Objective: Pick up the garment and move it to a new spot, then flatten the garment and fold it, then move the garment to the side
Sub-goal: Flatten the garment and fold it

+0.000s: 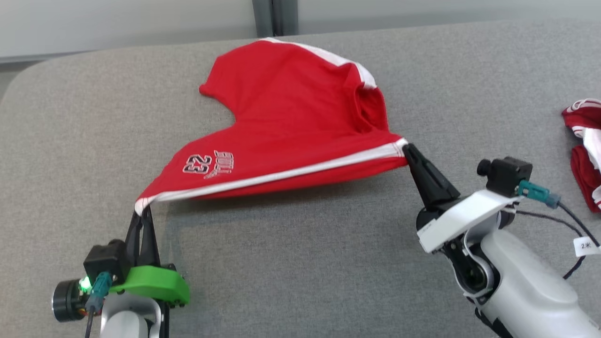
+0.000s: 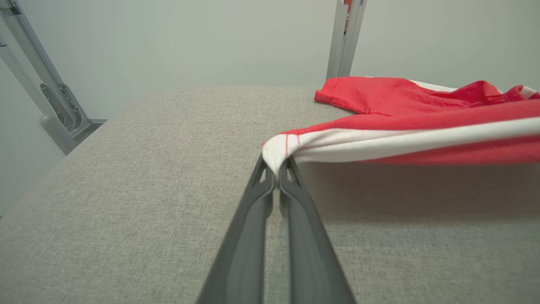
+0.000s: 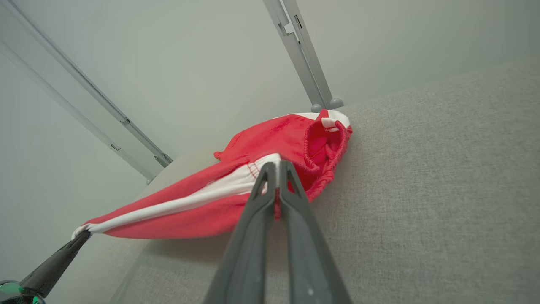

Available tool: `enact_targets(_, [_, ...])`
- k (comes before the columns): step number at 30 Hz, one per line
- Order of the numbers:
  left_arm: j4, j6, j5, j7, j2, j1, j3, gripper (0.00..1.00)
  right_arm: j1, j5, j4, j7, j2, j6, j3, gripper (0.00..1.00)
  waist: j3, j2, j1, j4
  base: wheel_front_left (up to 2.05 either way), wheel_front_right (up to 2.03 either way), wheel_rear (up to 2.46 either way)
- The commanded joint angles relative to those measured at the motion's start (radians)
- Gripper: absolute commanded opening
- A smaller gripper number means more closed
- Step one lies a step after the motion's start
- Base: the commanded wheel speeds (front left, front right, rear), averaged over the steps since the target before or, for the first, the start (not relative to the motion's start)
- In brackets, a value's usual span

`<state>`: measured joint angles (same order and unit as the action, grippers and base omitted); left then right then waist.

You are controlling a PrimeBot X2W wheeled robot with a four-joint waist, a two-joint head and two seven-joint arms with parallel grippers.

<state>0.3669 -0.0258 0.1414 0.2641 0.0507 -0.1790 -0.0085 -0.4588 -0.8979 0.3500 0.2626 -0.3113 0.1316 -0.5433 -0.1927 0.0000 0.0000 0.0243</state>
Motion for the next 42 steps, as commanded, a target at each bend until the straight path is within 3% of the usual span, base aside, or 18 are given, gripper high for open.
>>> enact_targets(1, [-0.003,0.005,0.022,-0.001,0.003,0.033,0.007,0.00,0.030,-0.010,0.004,0.003,-0.005,-0.002,-0.003,0.00,0.095,0.0000,0.0000,0.001,0.00,0.00,0.00])
enact_targets(15, [0.070,-0.022,0.087,-0.001,0.004,0.252,0.006,0.00,0.274,-0.101,0.036,0.003,-0.003,-0.002,-0.113,0.00,0.233,0.0000,0.0000,-0.010,0.00,0.00,0.00])
enact_targets(26, [0.046,-0.031,0.080,0.000,0.004,0.344,0.041,0.00,0.419,-0.123,-0.014,0.003,-0.024,-0.002,-0.142,0.00,0.254,0.0000,0.0000,0.016,0.00,0.00,0.00])
enact_targets(34, [-0.018,-0.014,0.040,-0.001,0.005,0.220,0.036,0.00,0.388,-0.076,-0.066,0.004,0.012,-0.002,-0.008,0.00,0.195,0.0000,0.0000,0.056,0.00,0.00,0.00])
enact_targets(42, [0.044,0.023,-0.067,-0.001,0.018,-0.084,0.002,0.00,0.249,-0.008,-0.049,0.003,0.117,-0.002,0.106,0.00,0.048,0.0000,0.0000,0.115,0.00,0.00,0.00])
